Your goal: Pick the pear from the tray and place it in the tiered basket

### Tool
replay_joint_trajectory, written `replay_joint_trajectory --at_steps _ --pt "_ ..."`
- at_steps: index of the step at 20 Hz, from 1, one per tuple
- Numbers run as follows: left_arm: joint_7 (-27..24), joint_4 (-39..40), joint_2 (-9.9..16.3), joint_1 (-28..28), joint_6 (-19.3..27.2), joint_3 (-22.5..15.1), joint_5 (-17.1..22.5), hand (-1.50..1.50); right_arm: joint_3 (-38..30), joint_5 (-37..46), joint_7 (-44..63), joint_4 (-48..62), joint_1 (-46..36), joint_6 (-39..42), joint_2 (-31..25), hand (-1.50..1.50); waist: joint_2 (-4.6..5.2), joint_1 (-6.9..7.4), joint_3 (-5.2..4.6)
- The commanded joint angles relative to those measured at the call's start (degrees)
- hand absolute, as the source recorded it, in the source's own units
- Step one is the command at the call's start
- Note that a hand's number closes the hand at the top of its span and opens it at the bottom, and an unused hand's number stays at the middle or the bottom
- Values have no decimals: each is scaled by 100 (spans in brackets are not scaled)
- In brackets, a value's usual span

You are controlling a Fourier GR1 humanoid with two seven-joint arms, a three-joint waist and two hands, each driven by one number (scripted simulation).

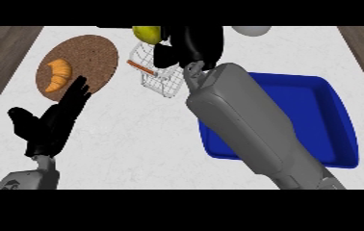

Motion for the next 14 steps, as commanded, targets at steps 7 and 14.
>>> replay_joint_trajectory --at_steps 7,14 --pt "73 -362 63 316 -201 71 40 0 -55 -435 -897 2097 -554 -928 30 150 9 28 2" --pt "-55 115 -20 -117 -137 120 -107 0 477 -769 -920 3273 -1101 -1906 30 150 38 96 -1"
